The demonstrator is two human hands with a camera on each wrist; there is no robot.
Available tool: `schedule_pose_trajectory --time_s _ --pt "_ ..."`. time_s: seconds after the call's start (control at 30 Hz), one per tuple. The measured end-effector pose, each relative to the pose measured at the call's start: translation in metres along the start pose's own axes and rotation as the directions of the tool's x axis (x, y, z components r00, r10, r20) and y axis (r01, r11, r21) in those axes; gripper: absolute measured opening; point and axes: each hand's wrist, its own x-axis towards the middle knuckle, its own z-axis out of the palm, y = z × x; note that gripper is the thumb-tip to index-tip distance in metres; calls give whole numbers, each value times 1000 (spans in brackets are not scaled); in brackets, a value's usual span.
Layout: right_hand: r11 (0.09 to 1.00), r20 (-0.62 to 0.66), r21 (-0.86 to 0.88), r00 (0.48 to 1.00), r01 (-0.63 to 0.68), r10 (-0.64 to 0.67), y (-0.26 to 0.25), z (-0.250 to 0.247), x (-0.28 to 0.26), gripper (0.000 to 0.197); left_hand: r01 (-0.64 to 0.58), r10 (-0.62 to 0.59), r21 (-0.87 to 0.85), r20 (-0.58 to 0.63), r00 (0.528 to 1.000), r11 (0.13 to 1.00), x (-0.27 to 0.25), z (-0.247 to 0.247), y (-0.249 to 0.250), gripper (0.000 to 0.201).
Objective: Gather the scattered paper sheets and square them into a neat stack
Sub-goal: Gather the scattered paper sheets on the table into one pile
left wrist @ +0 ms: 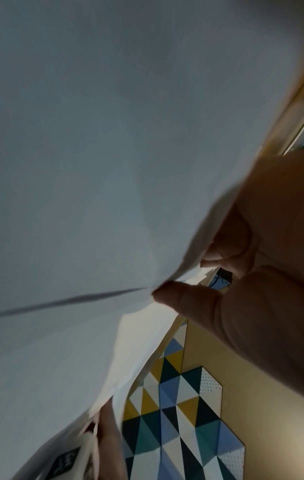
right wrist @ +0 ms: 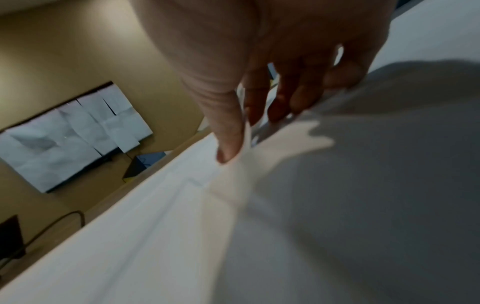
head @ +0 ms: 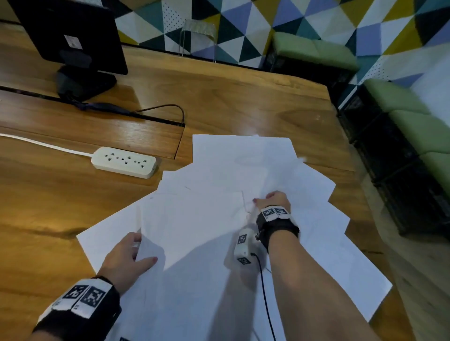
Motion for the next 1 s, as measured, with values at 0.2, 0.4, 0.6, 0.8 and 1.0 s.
schedule_pose_trajectory --time_s 0.2,0.4,0.6,0.8,1.0 --pt "988 70 -9 986 153 -152 51 -41 -21 25 -2 3 -99 8 1000 995 -3 -4 1 40" --pt "971 409 -45 891 237 -198 104 -64 -58 20 20 -7 -279 47 999 960 -10 -7 6 37" --pt "942 643 -39 729 334 -233 110 -37 -95 24 -83 92 -185 40 995 979 -23 6 9 37" --pt "977 -79 137 982 -163 174 99 -60 -58 69 -84 84 -71 -11 996 994 -25 9 9 57" --pt "983 -9 162 996 -82 84 88 -36 -61 65 -101 99 -36 -49 994 994 -26 14 11 53"
